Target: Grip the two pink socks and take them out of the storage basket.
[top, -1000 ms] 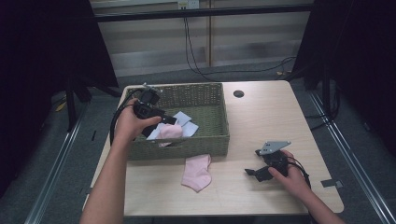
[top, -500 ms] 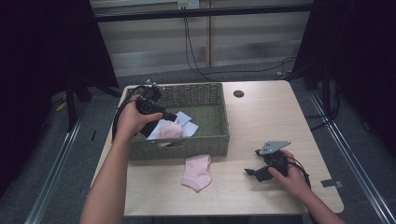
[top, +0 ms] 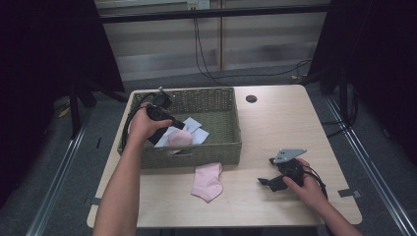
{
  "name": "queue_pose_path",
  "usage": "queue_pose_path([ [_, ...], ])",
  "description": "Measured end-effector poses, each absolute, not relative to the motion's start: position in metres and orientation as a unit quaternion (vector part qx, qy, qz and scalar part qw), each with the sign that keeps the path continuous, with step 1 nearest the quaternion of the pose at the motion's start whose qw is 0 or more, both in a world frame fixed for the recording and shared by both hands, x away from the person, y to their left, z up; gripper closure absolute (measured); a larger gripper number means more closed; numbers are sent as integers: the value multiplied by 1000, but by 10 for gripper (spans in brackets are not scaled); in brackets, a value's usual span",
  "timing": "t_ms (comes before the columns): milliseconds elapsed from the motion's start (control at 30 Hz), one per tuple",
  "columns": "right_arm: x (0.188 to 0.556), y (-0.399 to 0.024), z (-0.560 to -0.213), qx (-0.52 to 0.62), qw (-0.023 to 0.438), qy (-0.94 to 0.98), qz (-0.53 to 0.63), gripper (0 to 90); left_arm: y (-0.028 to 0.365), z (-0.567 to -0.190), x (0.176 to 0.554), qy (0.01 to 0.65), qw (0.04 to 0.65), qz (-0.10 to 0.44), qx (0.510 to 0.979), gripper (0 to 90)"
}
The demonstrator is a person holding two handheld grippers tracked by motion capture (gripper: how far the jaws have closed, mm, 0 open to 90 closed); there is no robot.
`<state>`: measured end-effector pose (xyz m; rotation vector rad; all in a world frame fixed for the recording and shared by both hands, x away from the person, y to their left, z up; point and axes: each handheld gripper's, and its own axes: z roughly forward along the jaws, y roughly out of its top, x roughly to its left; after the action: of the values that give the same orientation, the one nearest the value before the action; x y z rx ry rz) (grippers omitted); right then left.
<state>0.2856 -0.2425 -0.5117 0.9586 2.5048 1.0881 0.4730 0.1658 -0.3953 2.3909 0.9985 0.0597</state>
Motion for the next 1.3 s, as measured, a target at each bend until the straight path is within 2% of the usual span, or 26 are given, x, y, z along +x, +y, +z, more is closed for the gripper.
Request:
queue_pose_path([
  [467, 284, -243, -512, 330, 123, 858, 373, 107, 163, -424, 479, 379, 223, -16, 898, 319],
  [567, 284, -243, -512, 330, 123, 858, 373, 107, 161, -428, 480, 382, 205, -24, 901, 376],
  [633, 284, -243, -512, 330, 123, 858, 373, 107, 159, -431, 481, 377, 193, -33, 905, 474],
  [700, 284, -243, -512, 330, 123, 858, 373, 107, 157, -433, 481, 372, 183, -38, 909, 532],
  [733, 284, -243, -512, 330, 123, 858, 373, 107, 157, -434, 481, 371, 184, -46, 909, 641],
  [800, 284, -243, -512, 330, 123, 859, 373, 107, 157, -435, 482, 377, 180, -53, 907, 763],
  [1300, 284, -243, -512, 330, 123, 859, 373, 107, 164, -397, 479, 374, 205, -63, 902, 792],
])
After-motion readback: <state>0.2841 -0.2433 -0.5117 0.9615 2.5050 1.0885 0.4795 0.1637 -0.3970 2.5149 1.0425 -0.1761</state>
